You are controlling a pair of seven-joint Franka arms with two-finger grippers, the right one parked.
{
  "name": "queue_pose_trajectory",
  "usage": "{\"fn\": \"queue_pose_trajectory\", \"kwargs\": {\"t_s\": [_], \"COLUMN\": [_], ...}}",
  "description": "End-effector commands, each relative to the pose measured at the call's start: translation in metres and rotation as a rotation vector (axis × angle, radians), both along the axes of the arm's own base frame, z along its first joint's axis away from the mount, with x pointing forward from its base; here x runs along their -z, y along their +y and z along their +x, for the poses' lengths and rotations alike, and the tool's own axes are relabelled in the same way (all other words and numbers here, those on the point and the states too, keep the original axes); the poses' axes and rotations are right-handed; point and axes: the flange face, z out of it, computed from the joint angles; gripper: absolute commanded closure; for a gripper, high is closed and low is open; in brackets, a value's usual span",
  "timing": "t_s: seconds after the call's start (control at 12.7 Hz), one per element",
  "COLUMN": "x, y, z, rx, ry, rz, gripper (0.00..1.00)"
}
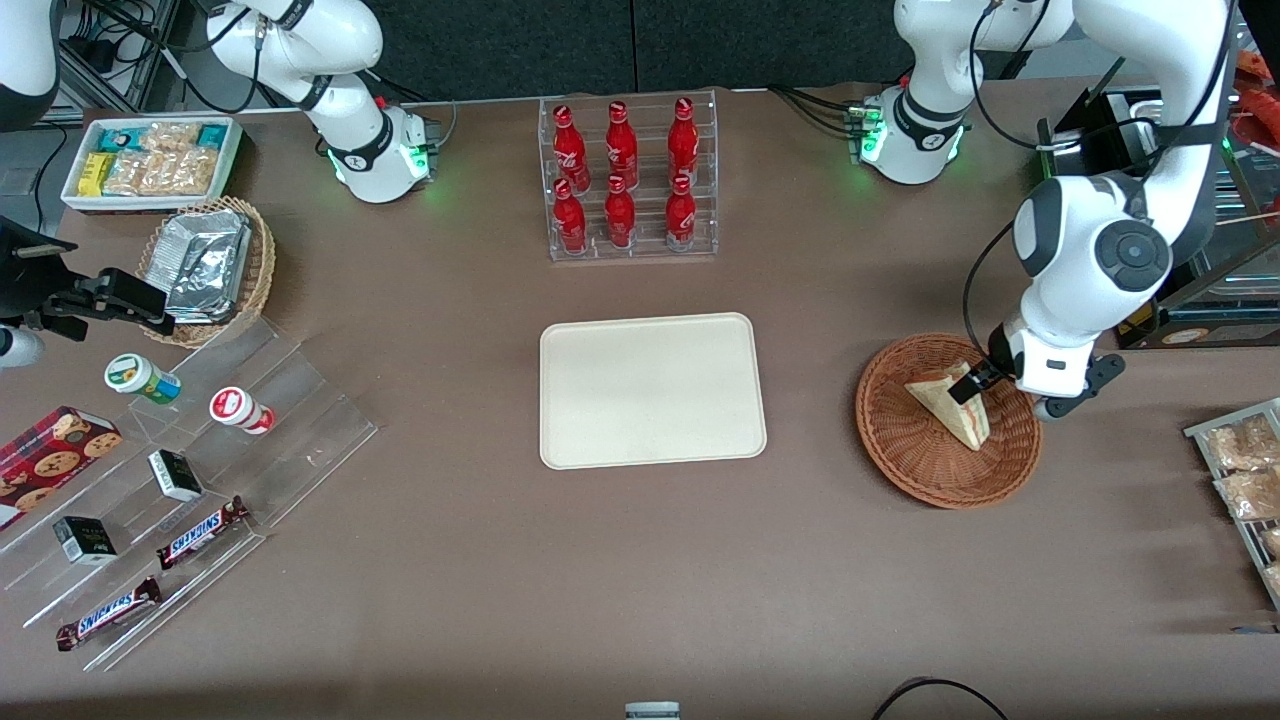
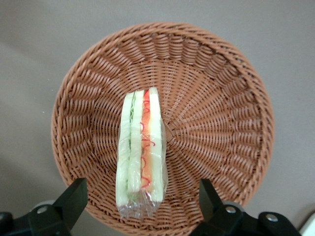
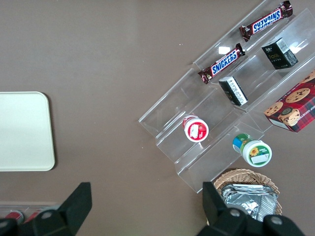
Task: Place sandwich from basket to tray
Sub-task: 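Lower the left gripper and close it on the sandwich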
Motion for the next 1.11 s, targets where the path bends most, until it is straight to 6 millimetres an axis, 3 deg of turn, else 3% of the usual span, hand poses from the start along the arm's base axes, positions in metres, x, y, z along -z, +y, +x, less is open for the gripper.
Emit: {"fn": "queue_pose_trajectory", "kwargs": {"t_s": [0.0, 0.47, 0.55, 0.63, 0.87, 1.03], "x": [0.022, 0.055, 0.057, 0.059, 0.061, 0.059], "y": [-0.002, 0.001, 0.001, 0.001, 0.001, 0.001], "z": [-0.006, -0.011, -0.012, -0.012, -0.013, -0.012], "rx": [-0.022, -0.078, -0.111, -0.154, -0.19, -0.188], "ry": [0.004, 0.001, 0.005, 0.007, 0.019, 0.035], "rz": [-0.002, -0.007, -0.008, -0.011, -0.009, -0.006], "gripper": [0.0, 0.03, 0.12, 0.28, 0.98, 1.0]}}
